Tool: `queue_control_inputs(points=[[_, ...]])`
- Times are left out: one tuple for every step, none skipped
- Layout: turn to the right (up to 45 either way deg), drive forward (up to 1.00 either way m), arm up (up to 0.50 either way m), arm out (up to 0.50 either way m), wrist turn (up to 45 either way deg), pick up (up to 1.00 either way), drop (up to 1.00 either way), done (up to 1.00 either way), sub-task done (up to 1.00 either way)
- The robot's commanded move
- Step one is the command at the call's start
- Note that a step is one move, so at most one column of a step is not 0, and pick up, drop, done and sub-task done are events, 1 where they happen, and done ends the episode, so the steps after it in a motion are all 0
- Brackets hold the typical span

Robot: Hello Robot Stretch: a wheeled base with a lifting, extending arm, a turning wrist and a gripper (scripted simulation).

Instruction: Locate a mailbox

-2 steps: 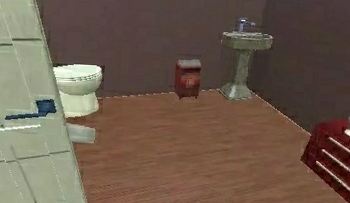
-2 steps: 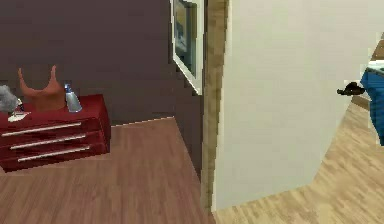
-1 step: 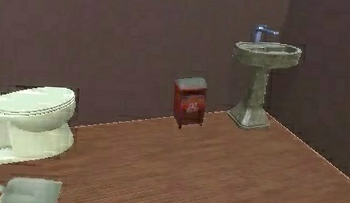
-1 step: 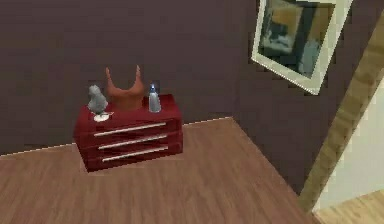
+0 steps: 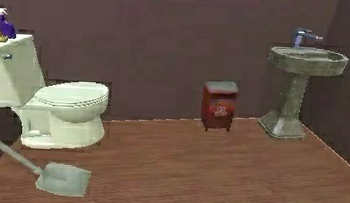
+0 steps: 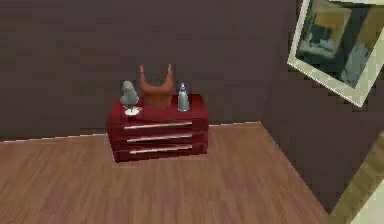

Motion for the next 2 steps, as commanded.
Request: queue_control_inputs(points=[[0.0,1.00,0.00,0.00,0.0,0.00,0.00,0.00,0.00],[-9.0,0.00,0.00,0.00,0.0,0.00,0.00,0.00,0.00]])
